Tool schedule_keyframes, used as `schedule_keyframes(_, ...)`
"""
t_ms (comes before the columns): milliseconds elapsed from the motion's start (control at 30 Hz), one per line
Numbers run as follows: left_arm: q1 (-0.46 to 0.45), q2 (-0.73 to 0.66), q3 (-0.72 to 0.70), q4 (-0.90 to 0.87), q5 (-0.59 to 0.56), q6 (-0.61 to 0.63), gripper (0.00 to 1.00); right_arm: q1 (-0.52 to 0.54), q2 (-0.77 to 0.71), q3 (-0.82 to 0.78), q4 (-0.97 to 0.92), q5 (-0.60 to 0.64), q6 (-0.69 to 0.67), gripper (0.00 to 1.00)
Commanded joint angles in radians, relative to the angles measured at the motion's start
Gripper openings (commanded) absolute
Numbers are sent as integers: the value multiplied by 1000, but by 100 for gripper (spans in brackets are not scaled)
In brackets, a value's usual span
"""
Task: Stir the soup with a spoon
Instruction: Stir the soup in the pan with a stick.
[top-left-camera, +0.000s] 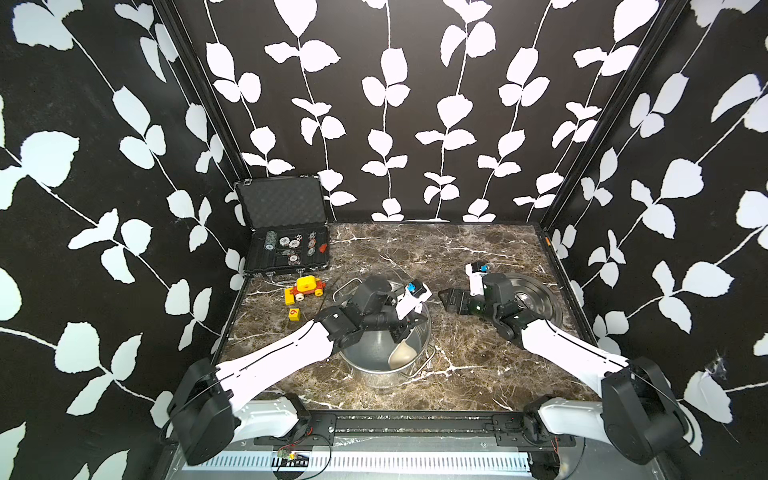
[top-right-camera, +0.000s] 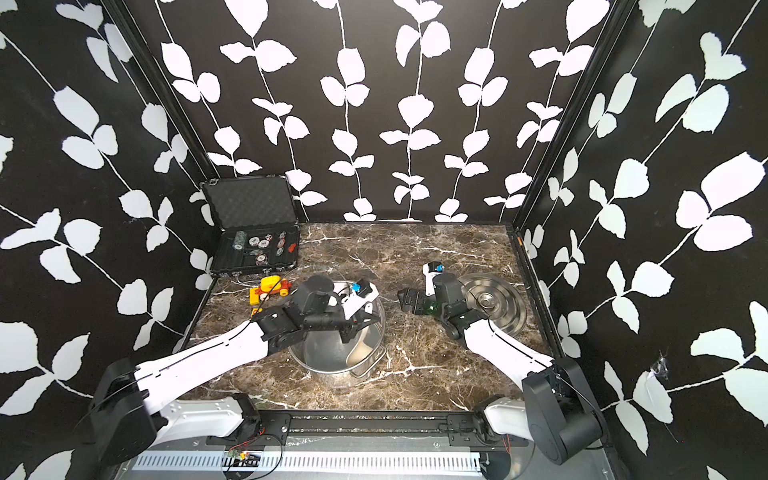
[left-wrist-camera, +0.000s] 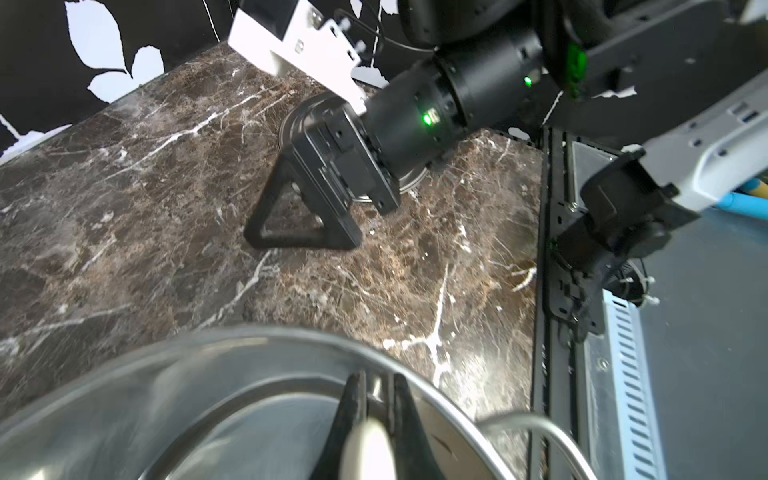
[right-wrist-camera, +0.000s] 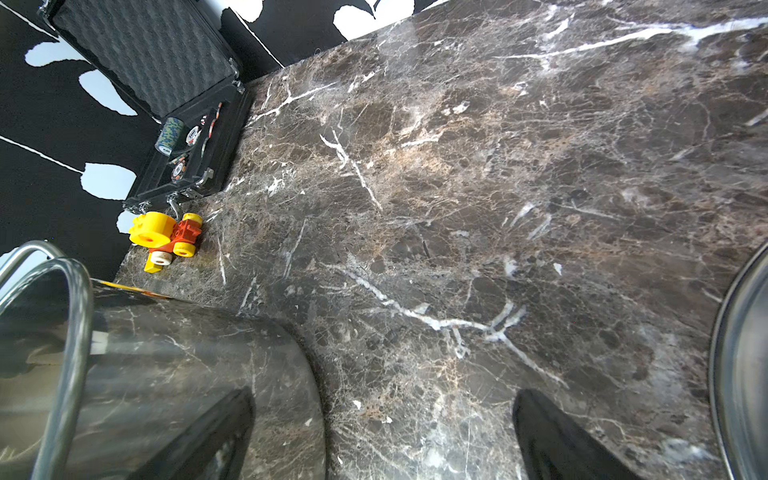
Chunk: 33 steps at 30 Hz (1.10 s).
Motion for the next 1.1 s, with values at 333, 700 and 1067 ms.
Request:
schedule_keyframes(333, 16, -333, -106, -247, -499, -27, 0, -1, 31, -3, 53, -9, 14, 99)
schedule_keyframes(700, 157, -297, -150, 32, -569, -49, 0, 0, 30, -5, 51, -10, 15, 99)
schedule_keyframes(1067, 172, -76, -65, 210, -398, -11, 0, -1, 9, -4, 20, -1, -6, 99)
